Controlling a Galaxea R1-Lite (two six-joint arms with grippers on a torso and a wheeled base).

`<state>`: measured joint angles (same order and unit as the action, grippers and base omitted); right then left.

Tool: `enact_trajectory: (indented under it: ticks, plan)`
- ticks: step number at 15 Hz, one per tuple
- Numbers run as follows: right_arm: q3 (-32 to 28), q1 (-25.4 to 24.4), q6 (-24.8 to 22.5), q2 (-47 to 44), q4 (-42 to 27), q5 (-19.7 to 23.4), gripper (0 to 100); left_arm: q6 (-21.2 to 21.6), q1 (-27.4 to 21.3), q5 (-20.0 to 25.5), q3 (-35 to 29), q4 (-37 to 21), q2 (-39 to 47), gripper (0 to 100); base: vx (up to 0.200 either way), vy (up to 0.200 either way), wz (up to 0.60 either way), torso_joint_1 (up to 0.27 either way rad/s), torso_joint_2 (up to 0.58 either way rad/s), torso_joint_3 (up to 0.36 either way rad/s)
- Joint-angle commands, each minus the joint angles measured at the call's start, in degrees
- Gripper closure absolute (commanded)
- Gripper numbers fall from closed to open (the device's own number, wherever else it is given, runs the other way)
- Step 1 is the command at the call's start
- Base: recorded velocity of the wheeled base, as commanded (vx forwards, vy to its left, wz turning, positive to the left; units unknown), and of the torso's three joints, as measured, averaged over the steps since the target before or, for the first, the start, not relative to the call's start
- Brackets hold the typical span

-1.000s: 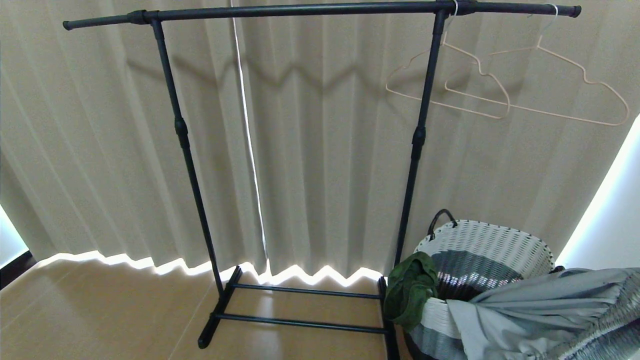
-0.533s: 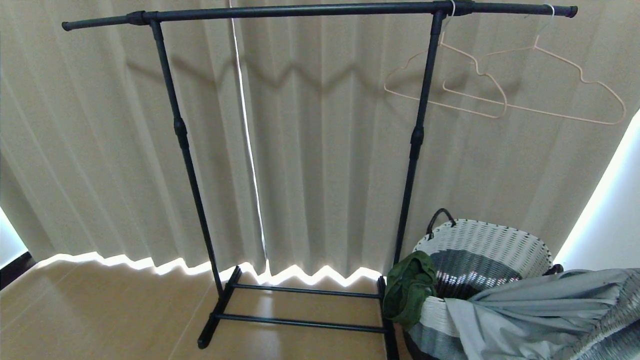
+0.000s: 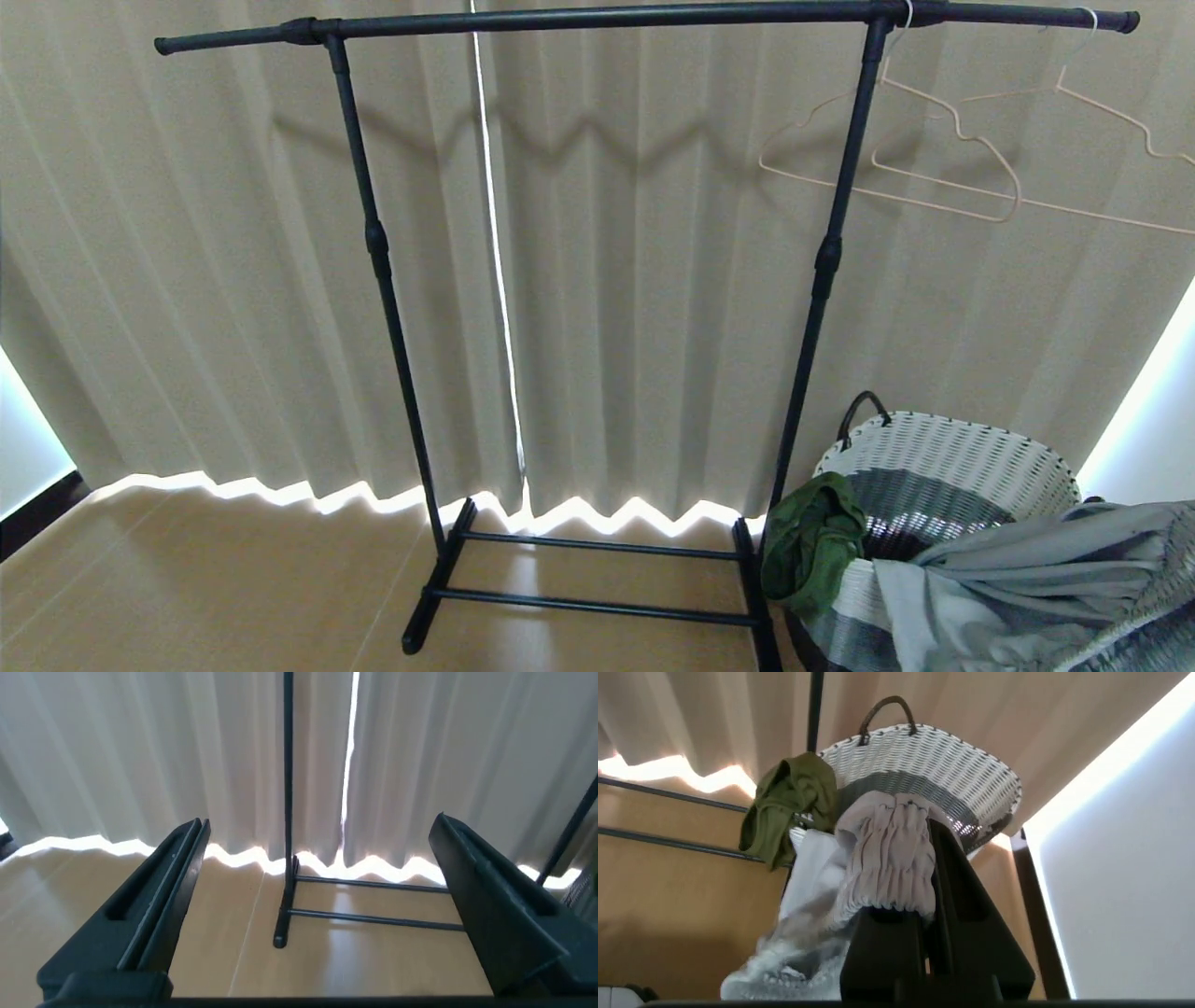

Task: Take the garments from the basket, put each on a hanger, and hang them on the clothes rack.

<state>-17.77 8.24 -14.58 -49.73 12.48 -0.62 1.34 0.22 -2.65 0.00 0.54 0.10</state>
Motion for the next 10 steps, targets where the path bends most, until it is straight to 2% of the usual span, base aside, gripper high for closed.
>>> enact_trajectory:
  ticks: [1, 6, 8, 10]
  plan:
    - [-0.2, 0.0, 0.0, -0.5, 0.1, 0.0, 100, 0.0, 0.0, 0.0, 0.0, 0.0, 0.1, 0, 0.000, 0.000, 0.00, 0.000, 0.00, 0.000]
    - [-0.6, -0.9, -2.7, -0.7, 0.0, 1.3, 100, 1.6, 0.0, 0.6, 0.0, 0.0, 0.1, 0, 0.000, 0.000, 0.00, 0.000, 0.00, 0.000]
    - [-5.4, -4.9, -2.9, -0.7, -2.6, 1.9, 100, 1.9, 0.0, 6.8, -1.2, 0.3, 0.1, 0, 0.000, 0.000, 0.00, 0.000, 0.00, 0.000]
    - [-11.8, -9.1, -2.8, -0.6, -10.3, 1.9, 100, 1.8, -0.3, 11.0, -4.8, -0.2, 0.9, 0, 0.000, 0.000, 0.00, 0.000, 0.00, 0.000]
